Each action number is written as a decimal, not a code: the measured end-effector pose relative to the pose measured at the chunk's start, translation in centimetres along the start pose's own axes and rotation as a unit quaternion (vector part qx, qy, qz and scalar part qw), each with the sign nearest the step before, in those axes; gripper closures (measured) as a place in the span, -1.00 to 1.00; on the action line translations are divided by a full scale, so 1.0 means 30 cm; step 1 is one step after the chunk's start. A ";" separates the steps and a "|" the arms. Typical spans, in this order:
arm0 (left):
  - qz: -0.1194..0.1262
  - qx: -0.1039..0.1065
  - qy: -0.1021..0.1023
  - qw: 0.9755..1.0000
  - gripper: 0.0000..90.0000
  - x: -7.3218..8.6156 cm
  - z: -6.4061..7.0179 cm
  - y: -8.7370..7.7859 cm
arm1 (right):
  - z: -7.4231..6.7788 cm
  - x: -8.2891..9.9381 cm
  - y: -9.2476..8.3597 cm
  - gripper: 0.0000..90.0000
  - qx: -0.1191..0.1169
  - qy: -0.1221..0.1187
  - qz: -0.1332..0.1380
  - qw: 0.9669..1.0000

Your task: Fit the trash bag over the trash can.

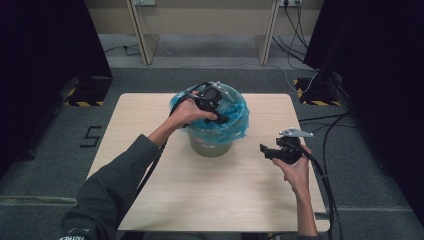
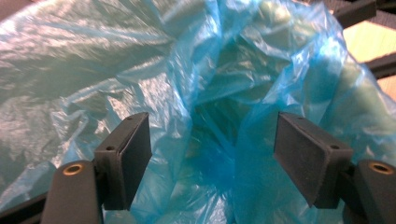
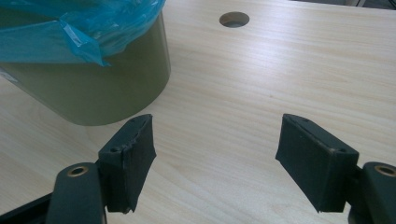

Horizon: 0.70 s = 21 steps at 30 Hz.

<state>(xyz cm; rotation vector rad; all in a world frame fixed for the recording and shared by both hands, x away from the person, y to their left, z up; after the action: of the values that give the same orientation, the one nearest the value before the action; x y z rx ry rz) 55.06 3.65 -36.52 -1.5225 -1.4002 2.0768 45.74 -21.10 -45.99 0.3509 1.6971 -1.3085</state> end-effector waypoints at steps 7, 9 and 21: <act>0.026 -0.003 -0.018 0.999 -0.43 0.004 -0.006 -0.019 | 0.002 0.026 0.003 -0.39 -0.001 0.009 0.001 1.000; 0.039 -0.005 -0.026 0.999 -0.43 0.002 -0.017 -0.041 | 0.004 0.036 0.003 -0.39 -0.001 0.012 0.000 1.000; 0.108 0.007 -0.053 0.993 -0.45 0.078 -0.045 -0.171 | 0.002 0.150 0.037 -0.39 0.017 0.008 -0.035 0.999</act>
<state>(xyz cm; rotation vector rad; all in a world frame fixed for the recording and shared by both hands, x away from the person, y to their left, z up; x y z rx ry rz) 53.39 8.60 -34.02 -1.6454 -1.3032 2.3185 44.20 -22.06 -50.25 0.3253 1.7154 -1.3907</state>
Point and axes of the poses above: each handheld gripper's, and its own axes: y roughly forward along the jaws, x roughly out of its underside, z roughly to its right, the point moved 4 cm from there along y, roughly forward along the jaws, and after that the axes turned 7 degrees about -y, right-handed, at the moved point
